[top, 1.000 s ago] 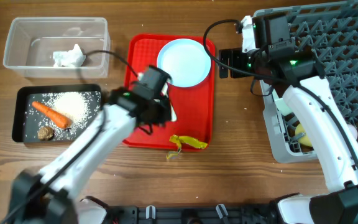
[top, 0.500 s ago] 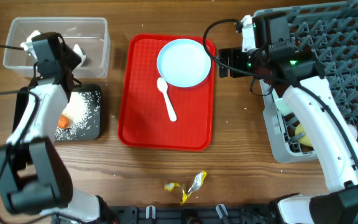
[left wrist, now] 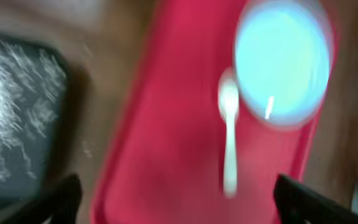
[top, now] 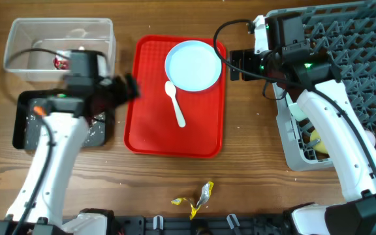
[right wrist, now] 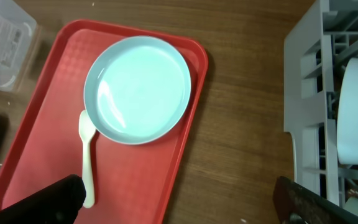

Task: Sort waste into correct bins and load items into the dishwasher rack
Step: 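Drop the red candy wrapper into the clear plastic bin, then pick the yellow wrapper off the table with the left gripper into the bin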

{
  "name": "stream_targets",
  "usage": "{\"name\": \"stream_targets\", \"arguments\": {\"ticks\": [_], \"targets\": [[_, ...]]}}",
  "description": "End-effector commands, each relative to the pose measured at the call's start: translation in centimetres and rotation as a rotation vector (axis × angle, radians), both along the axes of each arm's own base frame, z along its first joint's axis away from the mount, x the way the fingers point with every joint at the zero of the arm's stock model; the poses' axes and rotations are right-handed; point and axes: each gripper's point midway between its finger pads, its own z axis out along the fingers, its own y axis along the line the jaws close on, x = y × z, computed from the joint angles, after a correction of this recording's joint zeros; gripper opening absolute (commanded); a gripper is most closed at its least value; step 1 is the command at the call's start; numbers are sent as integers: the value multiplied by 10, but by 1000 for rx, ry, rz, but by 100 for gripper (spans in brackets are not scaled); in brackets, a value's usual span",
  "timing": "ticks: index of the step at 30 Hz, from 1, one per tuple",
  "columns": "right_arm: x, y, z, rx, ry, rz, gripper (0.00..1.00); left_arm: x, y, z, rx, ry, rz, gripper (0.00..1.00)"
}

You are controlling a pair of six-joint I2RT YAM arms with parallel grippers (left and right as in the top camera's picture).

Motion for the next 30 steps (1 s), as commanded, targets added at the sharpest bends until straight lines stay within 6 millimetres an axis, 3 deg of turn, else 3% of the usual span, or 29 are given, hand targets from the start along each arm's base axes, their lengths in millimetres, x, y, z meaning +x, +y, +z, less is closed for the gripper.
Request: {"name": "stream_targets", "arguments": {"ticks": [1,3,5,6,12,14,16,17,18,19,20,21,24,26,28,29,30], "targets": [[2,-1,-1,-10,-2,-4,99,-67,-77,-24,-14,186,-349,93],[2,-1,-2,-10,1,-5,100,-105,-111,-33,-29,263,-482,94],[1,-2,-2,-10,5,-6,100,-158,-147,-46,-72,382,-572,99],[1,-2,-2,-11,6,-6,100,-183,-154,-58,-53,437,-593,100],[0,-2,-3,-11,10,-5,100,-257,-170,-108,-20,557,-670,99],[-2,-2,-4,-14,20,-5,99,-272,-170,-120,-9,616,-686,96],[-3,-3,-5,-16,23,-5,100,-279,-171,-137,9,647,-702,87],[-2,-3,-5,-15,23,-5,99,-283,-172,-147,15,682,-701,76],[-3,-3,-5,-16,24,-6,99,-286,-176,-150,0,708,-704,63],[-3,-3,-5,-16,23,-5,99,-289,-177,-153,-8,731,-704,36],[-2,-3,-5,-16,23,-5,99,-289,-177,-153,-8,733,-704,23],[-2,-3,-5,-16,23,-5,99,-288,-176,-153,-10,733,-697,4],[-2,-3,-5,-15,22,-6,100,-269,-179,-147,-46,714,-640,4],[-3,-3,-5,-16,24,-5,100,-232,-187,-132,-113,653,-571,4],[-2,-3,-5,-16,23,-5,99,-175,-191,-100,-202,508,-525,4],[-2,-3,-5,-17,20,-3,99,-145,-184,-85,-202,422,-480,4],[-1,-2,-3,-15,13,-3,99,-106,-164,-70,-161,303,-383,4]]}}
